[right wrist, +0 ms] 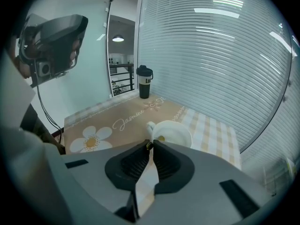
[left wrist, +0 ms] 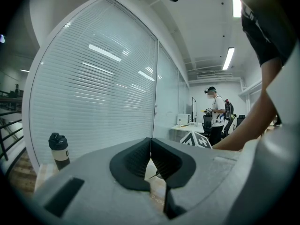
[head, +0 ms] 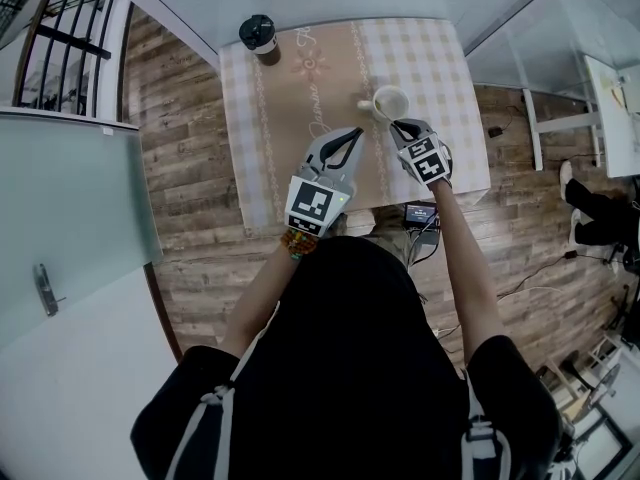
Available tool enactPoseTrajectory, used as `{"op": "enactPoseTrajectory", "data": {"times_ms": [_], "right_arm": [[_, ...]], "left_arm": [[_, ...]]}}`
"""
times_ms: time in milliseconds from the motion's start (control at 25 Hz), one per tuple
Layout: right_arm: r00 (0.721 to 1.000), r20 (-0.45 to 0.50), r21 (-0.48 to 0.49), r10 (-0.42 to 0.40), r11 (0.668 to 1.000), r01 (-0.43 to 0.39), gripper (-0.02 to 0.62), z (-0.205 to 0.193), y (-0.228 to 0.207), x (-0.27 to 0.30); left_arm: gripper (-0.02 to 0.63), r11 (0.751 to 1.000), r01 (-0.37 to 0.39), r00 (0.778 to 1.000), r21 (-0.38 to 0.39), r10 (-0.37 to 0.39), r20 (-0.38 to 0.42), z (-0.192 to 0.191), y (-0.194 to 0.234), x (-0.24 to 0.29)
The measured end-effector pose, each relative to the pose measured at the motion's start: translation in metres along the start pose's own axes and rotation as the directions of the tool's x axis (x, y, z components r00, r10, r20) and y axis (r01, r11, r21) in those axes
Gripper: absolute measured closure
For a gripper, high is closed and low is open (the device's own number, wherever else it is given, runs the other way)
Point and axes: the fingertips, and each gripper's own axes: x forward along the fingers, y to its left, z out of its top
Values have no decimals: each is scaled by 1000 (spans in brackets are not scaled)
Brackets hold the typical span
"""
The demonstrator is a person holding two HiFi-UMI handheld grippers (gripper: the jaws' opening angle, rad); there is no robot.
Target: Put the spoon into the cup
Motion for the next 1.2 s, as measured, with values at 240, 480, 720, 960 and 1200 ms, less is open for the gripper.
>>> {"op": "enactPoseTrajectory", "data": {"times_ms": [240, 480, 720, 960, 1200], "right_arm": [[1000, 0, -2, 14, 1000, -14, 583, -2, 1, -1], [1000, -10, -27, 21, 999, -21, 583, -4, 4, -4], [1000, -14, -24, 7, 1000, -7, 525, -7, 6, -9], [1000, 9, -18, -4, 1000, 4, 515, -2, 2, -19], [998, 50, -43, -27, 999, 29, 509, 12, 3, -37]], "left_arm": [[589, 1000, -4, 1000, 4, 4, 1, -1, 0, -1], [589, 1000, 0, 1000, 7, 0, -1, -1, -1, -2], [589, 1000, -1, 1000, 8, 1, -2, -2, -1, -4], [589, 1000, -8, 1000, 2, 8, -3, -3, 1, -5], [589, 1000, -9, 1000, 6, 9, 4, -1, 3, -6]]}}
